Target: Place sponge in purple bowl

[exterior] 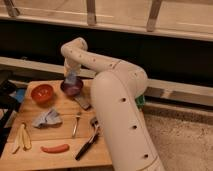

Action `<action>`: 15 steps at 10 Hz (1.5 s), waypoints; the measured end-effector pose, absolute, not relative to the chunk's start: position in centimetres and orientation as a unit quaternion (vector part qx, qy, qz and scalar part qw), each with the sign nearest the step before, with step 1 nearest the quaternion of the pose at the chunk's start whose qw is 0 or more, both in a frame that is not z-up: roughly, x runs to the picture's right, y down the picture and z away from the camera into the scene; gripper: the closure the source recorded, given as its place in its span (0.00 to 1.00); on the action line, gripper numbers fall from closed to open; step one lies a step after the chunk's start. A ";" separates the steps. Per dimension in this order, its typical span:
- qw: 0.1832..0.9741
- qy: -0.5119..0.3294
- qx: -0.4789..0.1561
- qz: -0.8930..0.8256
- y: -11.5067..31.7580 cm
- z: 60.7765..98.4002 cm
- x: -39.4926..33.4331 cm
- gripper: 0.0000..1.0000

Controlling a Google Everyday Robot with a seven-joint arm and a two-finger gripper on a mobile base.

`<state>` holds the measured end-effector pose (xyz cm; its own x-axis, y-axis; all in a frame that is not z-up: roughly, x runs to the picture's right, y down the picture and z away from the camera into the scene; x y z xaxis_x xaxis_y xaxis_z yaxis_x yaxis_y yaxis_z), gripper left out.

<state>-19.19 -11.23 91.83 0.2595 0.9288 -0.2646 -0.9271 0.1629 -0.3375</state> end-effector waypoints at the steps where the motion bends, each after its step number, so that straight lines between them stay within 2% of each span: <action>1: 0.763 -0.002 -0.221 0.608 -11.2 91.8 -19.4 0.50; 3: 0.763 -0.003 -0.222 0.608 -11.1 91.8 -19.5 0.51; 5: 0.765 0.001 -0.218 0.605 -11.0 91.6 -19.4 0.62; 6: 0.767 0.003 -0.216 0.604 -10.9 91.3 -19.7 0.62; 7: 0.765 0.008 -0.214 0.607 -10.6 91.3 -19.5 0.56; 10: 0.752 0.010 -0.231 0.617 -10.0 92.2 -19.0 0.26; 11: 0.751 0.006 -0.238 0.616 -9.9 92.4 -19.4 0.21; 15: 0.748 0.000 -0.257 0.612 -9.4 93.0 -20.5 0.20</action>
<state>-20.49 -9.35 92.98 0.2502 0.9156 -0.3147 -0.9156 0.1181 -0.3843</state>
